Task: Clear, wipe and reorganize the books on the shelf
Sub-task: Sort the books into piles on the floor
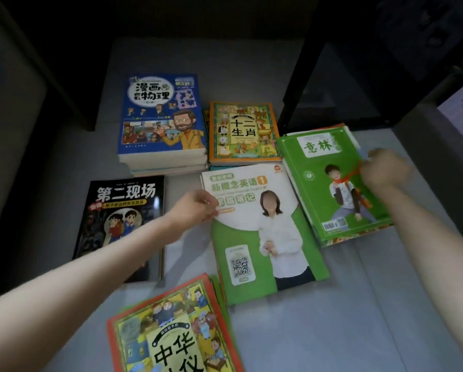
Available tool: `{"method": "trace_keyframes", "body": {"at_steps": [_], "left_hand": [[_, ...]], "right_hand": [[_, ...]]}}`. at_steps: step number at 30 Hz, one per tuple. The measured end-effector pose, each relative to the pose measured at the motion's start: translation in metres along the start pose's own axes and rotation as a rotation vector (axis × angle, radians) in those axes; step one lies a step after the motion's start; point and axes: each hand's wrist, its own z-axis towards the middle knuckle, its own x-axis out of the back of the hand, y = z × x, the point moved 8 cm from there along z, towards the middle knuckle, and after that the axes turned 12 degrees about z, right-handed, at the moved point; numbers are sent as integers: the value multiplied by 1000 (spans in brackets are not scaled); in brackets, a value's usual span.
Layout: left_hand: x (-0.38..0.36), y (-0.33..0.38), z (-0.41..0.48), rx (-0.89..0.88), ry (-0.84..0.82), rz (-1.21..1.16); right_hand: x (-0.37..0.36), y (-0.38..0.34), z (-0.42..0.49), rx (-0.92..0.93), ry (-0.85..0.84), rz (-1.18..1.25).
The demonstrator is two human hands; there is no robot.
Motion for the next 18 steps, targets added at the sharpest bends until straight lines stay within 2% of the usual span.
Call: {"method": "trace_keyframes", "body": {"at_steps": [1, 3, 5, 7, 9, 11, 14, 18], "left_hand": [[3, -12, -3, -6, 0, 95], [14, -40, -14, 6, 11, 331], [22, -63, -28, 27, -21, 611], [28, -88, -44, 84, -84, 839], [32, -119, -63, 216, -163, 930], [33, -150, -85, 347, -260, 997], [33, -193, -111, 525, -283, 903], [16, -235, -139, 820, -203, 207]], "right_hand": [[1, -25, -15, 98, 0, 32], [-11, -71, -62, 238, -118, 202], [-34, -105, -130, 339, -375, 350], [-63, -125, -215, 402, -720, 412], [-95, -125, -291, 450, -988, 263], [-124, -109, -345, 474, -1116, 57], [-139, -87, -372, 389, -1052, -65], [-131, -68, -378, 122, -918, 158]]}}
